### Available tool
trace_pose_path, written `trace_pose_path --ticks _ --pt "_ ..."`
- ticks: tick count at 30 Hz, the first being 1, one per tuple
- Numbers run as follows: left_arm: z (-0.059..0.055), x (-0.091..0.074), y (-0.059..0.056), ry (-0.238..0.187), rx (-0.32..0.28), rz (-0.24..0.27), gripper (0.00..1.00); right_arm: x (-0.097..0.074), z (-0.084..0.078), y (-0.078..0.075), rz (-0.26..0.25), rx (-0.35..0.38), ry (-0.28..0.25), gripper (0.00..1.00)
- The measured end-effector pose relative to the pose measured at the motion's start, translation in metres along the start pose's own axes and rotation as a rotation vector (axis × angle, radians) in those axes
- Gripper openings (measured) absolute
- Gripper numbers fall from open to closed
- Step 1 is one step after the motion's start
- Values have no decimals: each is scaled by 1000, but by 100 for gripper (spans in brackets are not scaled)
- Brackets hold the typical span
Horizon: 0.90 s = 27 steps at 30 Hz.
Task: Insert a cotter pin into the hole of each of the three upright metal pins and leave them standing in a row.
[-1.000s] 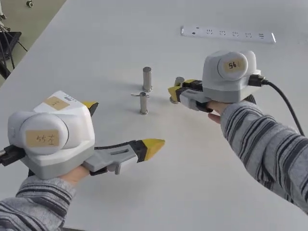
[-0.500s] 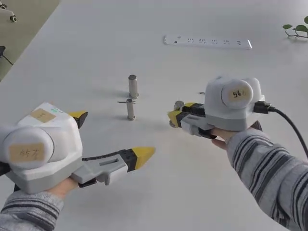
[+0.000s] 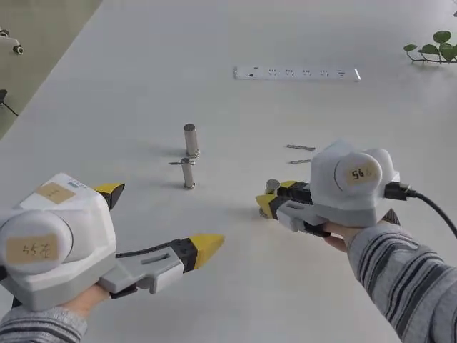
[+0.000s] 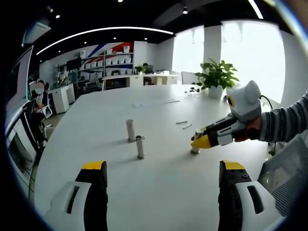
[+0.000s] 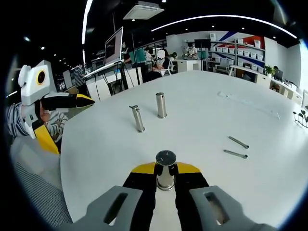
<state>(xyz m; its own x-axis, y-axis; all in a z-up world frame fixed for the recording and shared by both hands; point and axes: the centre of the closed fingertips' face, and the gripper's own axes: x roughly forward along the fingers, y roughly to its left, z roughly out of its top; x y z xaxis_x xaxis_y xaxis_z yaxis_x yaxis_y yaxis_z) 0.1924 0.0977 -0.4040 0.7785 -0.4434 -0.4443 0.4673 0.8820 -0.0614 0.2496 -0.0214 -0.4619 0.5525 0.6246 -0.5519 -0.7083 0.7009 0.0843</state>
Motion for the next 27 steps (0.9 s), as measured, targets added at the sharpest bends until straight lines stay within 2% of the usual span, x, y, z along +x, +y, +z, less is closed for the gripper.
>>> trace_pose_path --ticks 3,10,18,27 --pt "0 -1 -1 0 -1 -1 96 -1 -5 1 0 0 4 8" --pt "-1 -2 -4 4 0 -2 96 -2 -5 1 3 0 -9 8" --pt "-2 -1 -6 7 -2 -1 95 -3 -9 5 5 -42 2 9" --pt "-5 1 -7 12 -11 -1 95 -4 -12 5 3 -8 -18 10"
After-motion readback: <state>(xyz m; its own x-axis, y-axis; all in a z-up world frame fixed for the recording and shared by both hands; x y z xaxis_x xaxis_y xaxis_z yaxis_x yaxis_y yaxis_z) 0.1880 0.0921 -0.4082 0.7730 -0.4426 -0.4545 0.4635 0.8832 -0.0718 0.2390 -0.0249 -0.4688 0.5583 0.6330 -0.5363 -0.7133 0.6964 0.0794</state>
